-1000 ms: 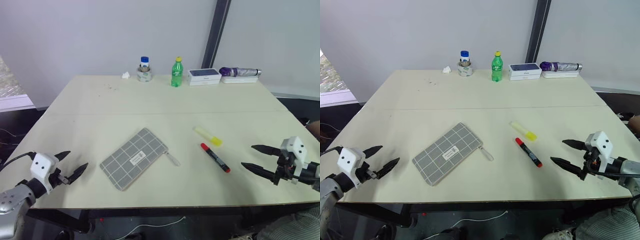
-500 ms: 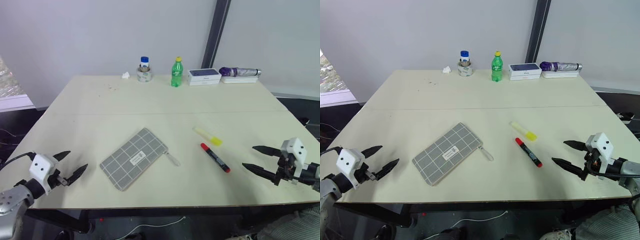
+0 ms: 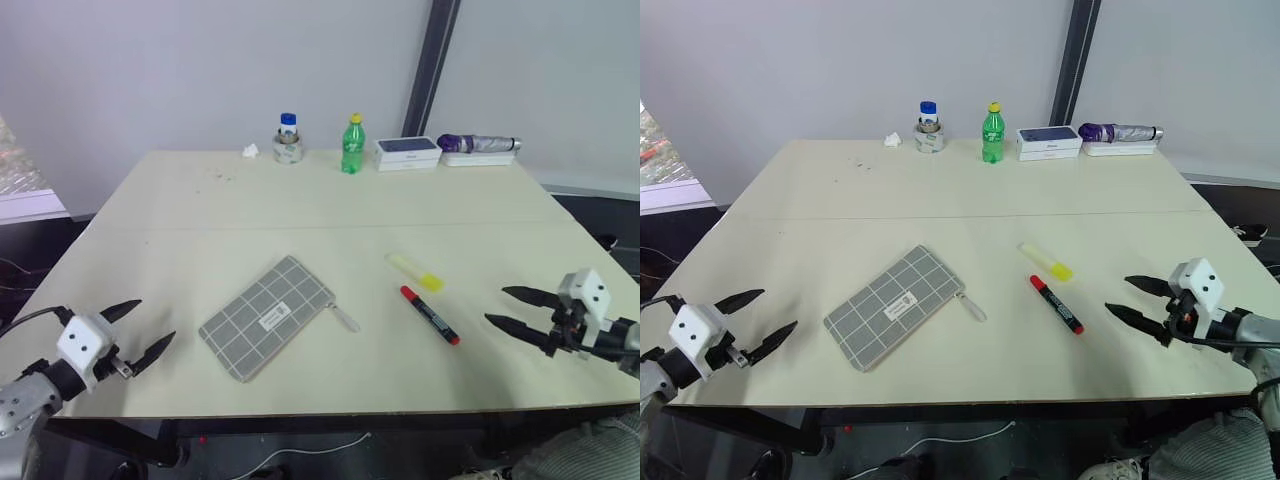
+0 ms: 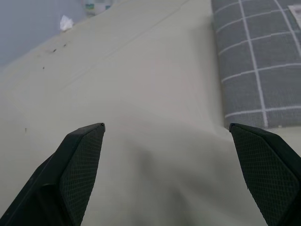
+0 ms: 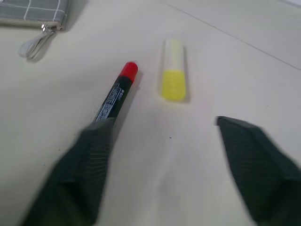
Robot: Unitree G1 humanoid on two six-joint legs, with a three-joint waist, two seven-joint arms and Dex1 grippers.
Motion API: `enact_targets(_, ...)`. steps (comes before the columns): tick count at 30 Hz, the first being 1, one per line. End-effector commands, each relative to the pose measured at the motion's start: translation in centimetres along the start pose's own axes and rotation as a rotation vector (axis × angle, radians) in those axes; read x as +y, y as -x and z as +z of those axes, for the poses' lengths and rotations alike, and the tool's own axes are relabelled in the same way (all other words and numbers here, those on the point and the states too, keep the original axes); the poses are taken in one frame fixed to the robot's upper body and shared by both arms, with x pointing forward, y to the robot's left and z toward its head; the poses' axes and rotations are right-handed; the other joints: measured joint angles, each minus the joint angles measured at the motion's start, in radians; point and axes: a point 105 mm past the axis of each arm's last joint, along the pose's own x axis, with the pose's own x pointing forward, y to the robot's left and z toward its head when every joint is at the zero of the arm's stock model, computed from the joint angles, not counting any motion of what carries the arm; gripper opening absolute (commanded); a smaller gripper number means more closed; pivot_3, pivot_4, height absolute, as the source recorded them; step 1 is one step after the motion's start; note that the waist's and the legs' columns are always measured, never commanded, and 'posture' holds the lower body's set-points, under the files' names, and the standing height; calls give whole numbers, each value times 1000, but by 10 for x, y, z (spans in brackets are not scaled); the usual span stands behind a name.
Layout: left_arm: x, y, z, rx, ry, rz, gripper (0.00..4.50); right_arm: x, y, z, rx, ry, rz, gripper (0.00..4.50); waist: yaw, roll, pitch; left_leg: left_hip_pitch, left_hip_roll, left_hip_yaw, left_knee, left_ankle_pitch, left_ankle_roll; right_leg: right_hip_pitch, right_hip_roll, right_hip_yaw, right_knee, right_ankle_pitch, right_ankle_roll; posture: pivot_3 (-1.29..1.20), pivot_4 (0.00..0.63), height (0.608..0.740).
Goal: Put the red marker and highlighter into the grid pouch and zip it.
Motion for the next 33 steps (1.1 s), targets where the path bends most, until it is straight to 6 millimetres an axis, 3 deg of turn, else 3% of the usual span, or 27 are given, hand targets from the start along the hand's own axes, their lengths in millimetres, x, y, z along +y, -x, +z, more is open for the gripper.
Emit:
enact_targets(1,-3,-5,19,-51,-156,-76,4500,13,-31,30,-117,64,13,1601,-2,0,0,0,0,0,0,0,0,0,0,0,0,0,0,0,150,740)
enact_targets(4,-12,-9,24,-62,-197,-135,4500,31,-66,45,-202,59,42,57,-5,1,0,0,1,0,-1,0,0,-1,1,0,0,0,0,0,150,740)
enact_targets(10,-25,-5,28,-85,-349,-177,4500,66,-129,67,-263,132,78,57,-1,1,0,-2,1,1,-1,0,0,-3,1,1,0,0,0,0,150,740)
enact_targets(18,-58,-4,25,-127,-543,-248,4500,95,-201,67,-181,243,47,57,-3,1,0,-2,0,2,-1,0,0,-4,1,1,1,0,0,0,150,740)
enact_targets(23,-79,-10,18,-138,-570,-315,4500,104,-221,60,-137,261,48,57,-3,1,0,-2,0,2,-2,0,0,-4,2,1,2,0,0,0,150,740)
enact_targets(33,-92,-27,6,-133,-579,-364,4500,113,-238,45,-61,369,71,57,-3,1,0,-1,0,2,-1,0,0,-4,3,1,3,0,0,0,150,740)
